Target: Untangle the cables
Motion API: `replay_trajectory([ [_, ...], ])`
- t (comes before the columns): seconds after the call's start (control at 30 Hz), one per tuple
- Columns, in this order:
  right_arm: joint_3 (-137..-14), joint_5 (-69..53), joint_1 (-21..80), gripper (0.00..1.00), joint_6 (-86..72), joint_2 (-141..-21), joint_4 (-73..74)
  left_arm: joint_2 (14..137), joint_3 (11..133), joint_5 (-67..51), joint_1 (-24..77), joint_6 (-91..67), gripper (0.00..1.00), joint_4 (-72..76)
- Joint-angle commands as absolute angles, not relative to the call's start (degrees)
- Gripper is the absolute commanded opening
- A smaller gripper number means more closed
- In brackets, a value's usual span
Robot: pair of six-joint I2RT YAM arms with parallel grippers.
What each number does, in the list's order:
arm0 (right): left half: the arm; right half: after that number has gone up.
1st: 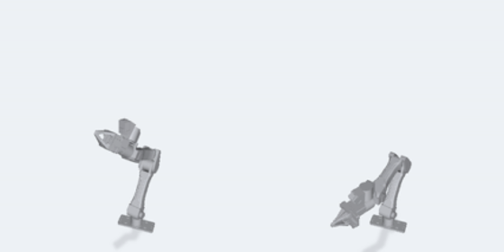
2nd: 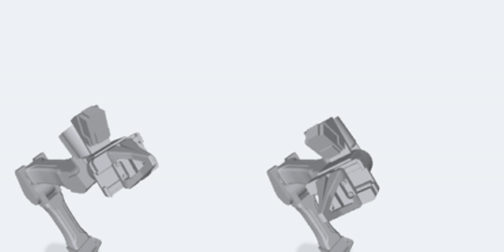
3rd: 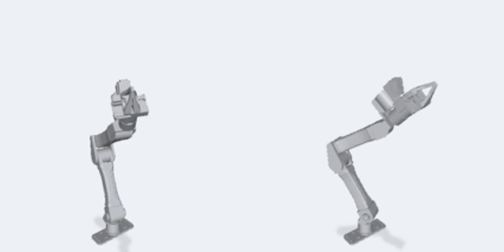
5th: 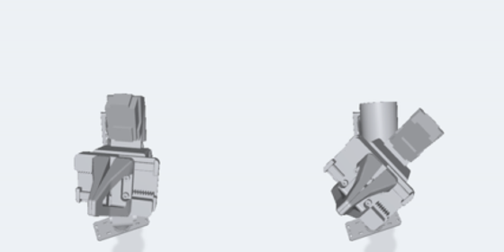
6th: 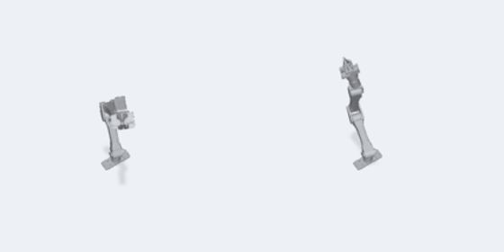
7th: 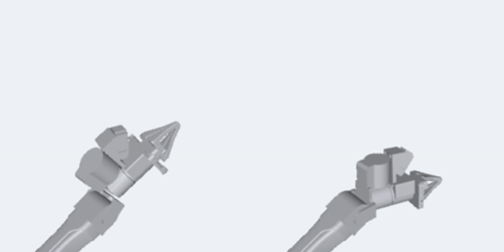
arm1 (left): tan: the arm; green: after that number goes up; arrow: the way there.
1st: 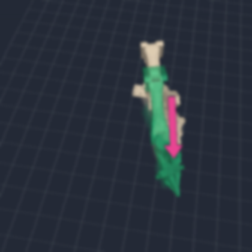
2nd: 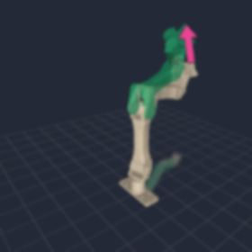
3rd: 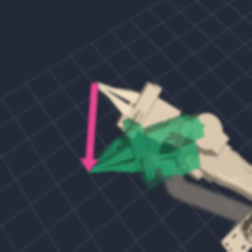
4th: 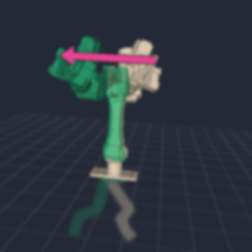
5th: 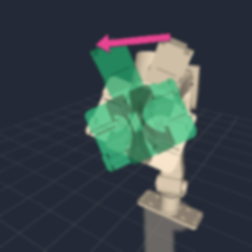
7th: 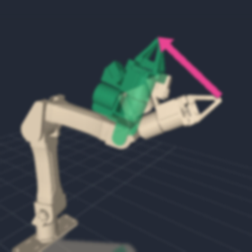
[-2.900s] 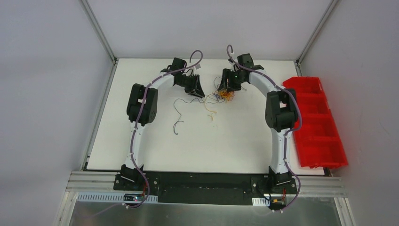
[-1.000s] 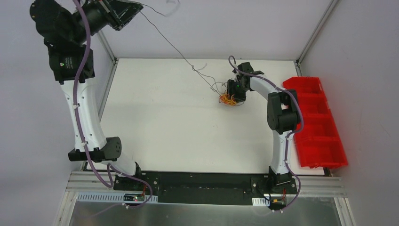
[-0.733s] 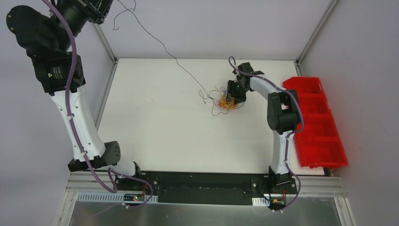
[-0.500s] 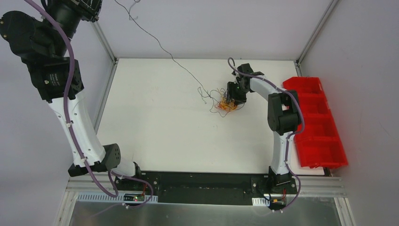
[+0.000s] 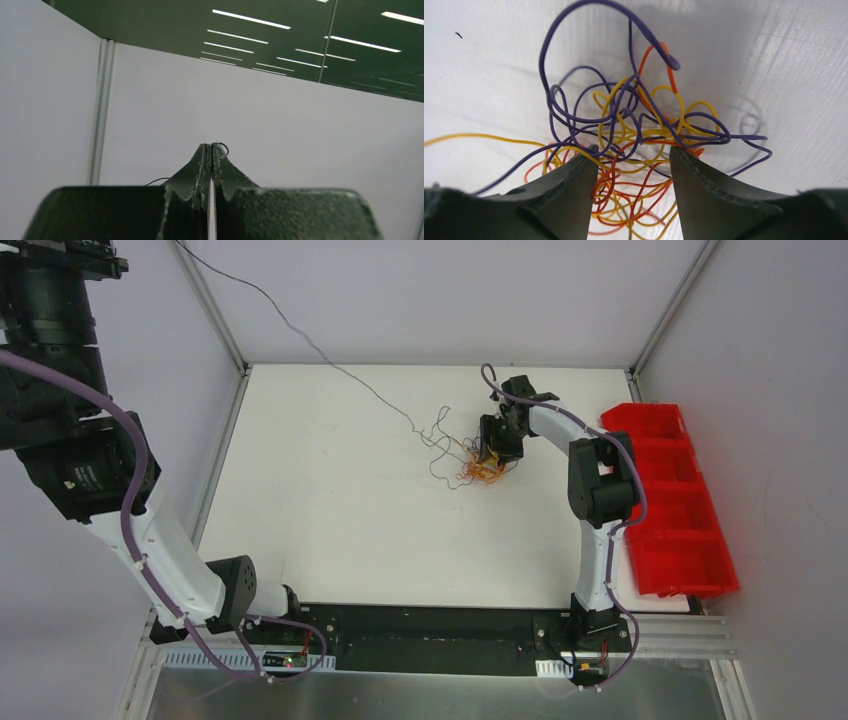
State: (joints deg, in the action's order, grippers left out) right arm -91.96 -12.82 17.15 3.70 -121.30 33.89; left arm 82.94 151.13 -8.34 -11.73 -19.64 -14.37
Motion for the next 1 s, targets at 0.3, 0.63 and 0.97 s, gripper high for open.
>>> replay_trajectory([
  [0.3, -90.1, -8.5, 17.1, 0.57, 11.3, -117.6, 41.6, 74.5, 137.1, -16.1, -12.3, -16.5, 0.0, -16.8],
  [0.63, -92.1, -29.1, 17.0, 0.66, 15.6, -106.8, 46.1, 71.3, 119.6, -29.2, -12.3, -21.7, 0.0, -20.7],
  [0.97, -91.3, -37.9, 22.5, 0.72, 23.6, -97.6, 37.2, 74.4, 124.8, -27.6, -12.3, -22.1, 0.0, -21.4],
])
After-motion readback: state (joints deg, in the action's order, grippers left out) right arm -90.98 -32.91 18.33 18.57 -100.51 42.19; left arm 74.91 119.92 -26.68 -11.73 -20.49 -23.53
